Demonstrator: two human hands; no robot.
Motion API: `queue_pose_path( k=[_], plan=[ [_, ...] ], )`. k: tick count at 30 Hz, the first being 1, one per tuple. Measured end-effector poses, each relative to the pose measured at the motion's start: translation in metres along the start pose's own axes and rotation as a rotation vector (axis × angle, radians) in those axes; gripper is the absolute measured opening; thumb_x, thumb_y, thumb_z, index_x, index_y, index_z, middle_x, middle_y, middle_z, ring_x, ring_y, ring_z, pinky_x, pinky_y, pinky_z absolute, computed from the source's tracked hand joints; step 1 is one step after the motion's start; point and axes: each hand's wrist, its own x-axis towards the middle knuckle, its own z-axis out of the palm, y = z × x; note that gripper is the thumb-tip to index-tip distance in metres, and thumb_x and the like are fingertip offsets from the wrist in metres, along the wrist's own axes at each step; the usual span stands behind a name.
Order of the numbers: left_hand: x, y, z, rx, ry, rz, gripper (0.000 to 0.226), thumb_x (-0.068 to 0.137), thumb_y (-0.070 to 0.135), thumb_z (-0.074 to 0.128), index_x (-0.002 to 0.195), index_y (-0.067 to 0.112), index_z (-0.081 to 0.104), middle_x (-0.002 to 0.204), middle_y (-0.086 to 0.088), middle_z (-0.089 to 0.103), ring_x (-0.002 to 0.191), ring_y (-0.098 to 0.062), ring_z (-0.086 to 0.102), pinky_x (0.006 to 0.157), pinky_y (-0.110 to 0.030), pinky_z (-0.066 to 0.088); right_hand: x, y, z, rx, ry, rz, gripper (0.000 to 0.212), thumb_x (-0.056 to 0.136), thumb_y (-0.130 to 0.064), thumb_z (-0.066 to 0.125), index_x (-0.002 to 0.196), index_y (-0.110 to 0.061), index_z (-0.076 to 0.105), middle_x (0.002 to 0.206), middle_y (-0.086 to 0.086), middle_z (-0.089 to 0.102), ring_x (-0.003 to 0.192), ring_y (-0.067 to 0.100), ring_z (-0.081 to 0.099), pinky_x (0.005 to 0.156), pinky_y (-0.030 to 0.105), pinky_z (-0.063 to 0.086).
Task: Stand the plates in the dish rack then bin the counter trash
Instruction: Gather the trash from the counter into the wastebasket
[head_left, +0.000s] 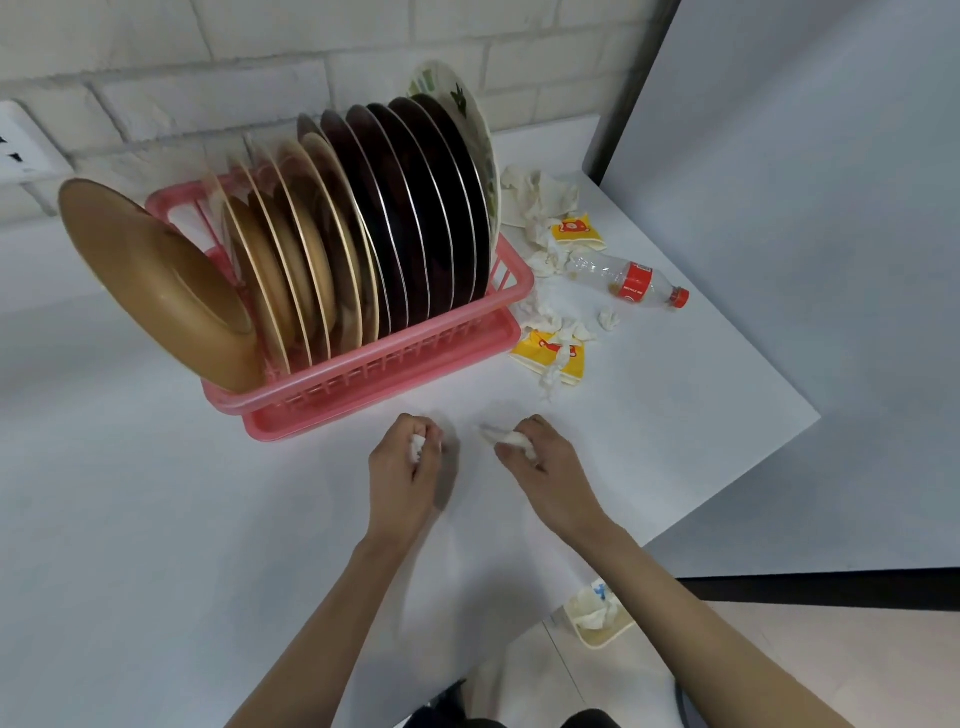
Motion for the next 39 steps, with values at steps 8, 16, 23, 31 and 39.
queue_pose_path(
  k=[8,16,23,31,39],
  plan=[
    [-0.003,0.006,0.001,-0.003,-0.041,-0.037,0.019,0.096,0.008,0.049,0.087,0.024,0.045,0.075,0.002,0.06,0.06,-0.025,0.058,0.059,-0.045,0.049,-0.002,0.012,-0.019,0.267,0.059,0.238,0.014,0.089,0.009,0.052,0.095,-0.002,0.058,0.09,0.019,0.062,0.062,0.022,0.071,0.052,0.033,0.053],
    [-0.007,0.024,0.007,-0.045,-0.138,-0.007,0.008,0.1,0.016,0.054,0.098,0.021,0.06,0.075,0.007,0.063,0.056,-0.015,0.057,0.06,-0.028,0.047,-0.01,0.016,-0.028,0.27,-0.047,0.221,0.028,0.086,-0.001,0.043,0.09,-0.013,0.068,0.064,-0.018,0.054,0.061,0.006,0.049,0.056,0.018,0.035],
    [-0.013,0.051,0.026,-0.067,-0.211,0.003,0.035,0.097,0.026,0.062,0.067,0.012,0.049,0.057,0.003,0.04,0.053,-0.008,0.032,0.054,-0.022,0.029,-0.025,0.012,-0.047,0.347,-0.052,0.398,0.05,0.091,-0.052,0.056,0.058,-0.018,0.04,0.068,0.003,0.026,0.057,0.015,0.029,0.052,0.026,0.027],
    [-0.038,0.08,0.051,-0.178,-0.227,-0.078,0.061,0.103,0.037,0.048,0.06,-0.005,0.036,0.053,-0.019,0.034,0.048,-0.018,0.034,0.053,-0.03,0.033,-0.057,0.019,-0.078,0.435,0.006,0.435,0.03,0.101,-0.023,0.054,0.078,-0.003,0.055,0.06,0.014,0.049,0.035,0.018,0.034,0.041,0.017,0.025],
    [-0.078,0.116,0.088,-0.194,-0.361,-0.104,0.055,0.103,0.035,0.049,0.059,0.003,0.054,0.048,-0.007,0.047,0.037,-0.021,0.04,0.039,-0.026,0.036,-0.106,0.031,-0.123,0.36,0.065,0.411,0.039,0.091,-0.037,0.068,0.067,-0.006,0.069,0.044,0.004,0.047,0.032,0.018,0.035,0.037,0.019,0.028]
  ],
)
